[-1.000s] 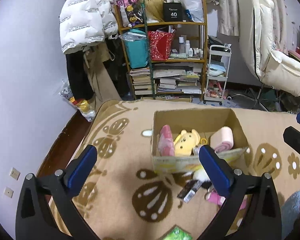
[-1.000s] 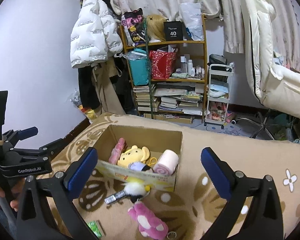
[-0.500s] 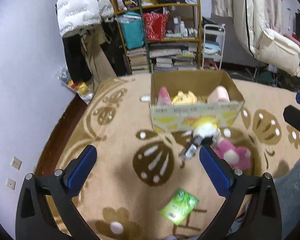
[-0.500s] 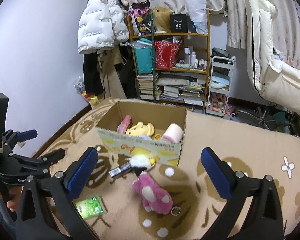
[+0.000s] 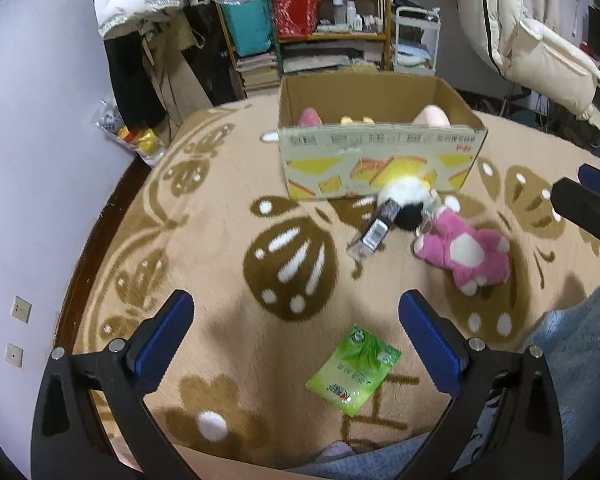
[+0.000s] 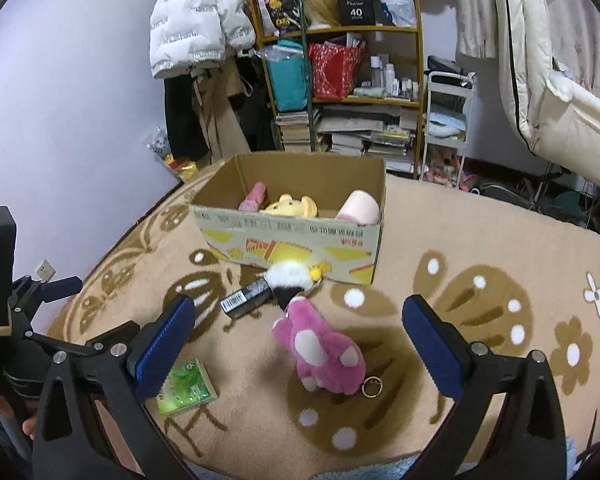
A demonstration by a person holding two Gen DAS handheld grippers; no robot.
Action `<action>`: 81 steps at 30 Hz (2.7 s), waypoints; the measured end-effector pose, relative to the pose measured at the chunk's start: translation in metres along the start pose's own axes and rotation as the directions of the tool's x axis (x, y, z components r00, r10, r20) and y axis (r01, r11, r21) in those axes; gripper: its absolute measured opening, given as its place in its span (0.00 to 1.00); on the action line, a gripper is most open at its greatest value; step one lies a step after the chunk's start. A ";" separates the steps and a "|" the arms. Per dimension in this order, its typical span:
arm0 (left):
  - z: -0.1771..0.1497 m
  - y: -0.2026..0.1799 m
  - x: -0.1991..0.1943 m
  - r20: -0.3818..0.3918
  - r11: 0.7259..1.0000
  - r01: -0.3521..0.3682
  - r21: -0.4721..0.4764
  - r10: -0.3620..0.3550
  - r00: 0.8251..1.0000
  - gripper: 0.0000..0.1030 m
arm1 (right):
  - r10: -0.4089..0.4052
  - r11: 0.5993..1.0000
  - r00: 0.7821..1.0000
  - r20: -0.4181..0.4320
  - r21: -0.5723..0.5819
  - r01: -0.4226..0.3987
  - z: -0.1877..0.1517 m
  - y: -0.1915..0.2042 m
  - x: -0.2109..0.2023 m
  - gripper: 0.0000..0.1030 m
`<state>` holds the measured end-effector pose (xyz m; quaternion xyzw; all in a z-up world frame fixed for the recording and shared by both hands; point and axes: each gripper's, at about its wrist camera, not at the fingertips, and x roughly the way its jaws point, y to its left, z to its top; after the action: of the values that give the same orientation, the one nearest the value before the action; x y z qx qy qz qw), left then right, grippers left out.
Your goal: Organize soft objects
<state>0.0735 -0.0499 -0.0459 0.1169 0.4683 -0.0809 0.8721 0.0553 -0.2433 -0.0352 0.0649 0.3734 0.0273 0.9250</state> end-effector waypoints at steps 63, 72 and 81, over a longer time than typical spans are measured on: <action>-0.043 -0.044 0.110 -0.376 0.990 0.130 0.050 -0.102 0.921 0.66 | 0.059 0.988 0.923 -0.381 0.157 0.001 -0.044 -0.031 0.148 0.61; -0.037 -0.018 0.083 -0.264 0.998 0.069 0.006 -0.064 0.962 0.65 | 0.084 0.987 0.940 -0.331 0.159 -0.032 -0.040 -0.031 0.133 0.54; -0.023 0.001 0.050 -0.108 0.994 0.013 -0.106 -0.025 0.994 0.64 | 0.031 0.991 0.981 -0.191 0.131 -0.006 -0.024 -0.030 0.083 0.54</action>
<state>0.0827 -0.0440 -0.0999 0.0707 0.5200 -0.0580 0.8492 0.0986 -0.2624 -0.1141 0.1256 0.4616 0.0178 0.8780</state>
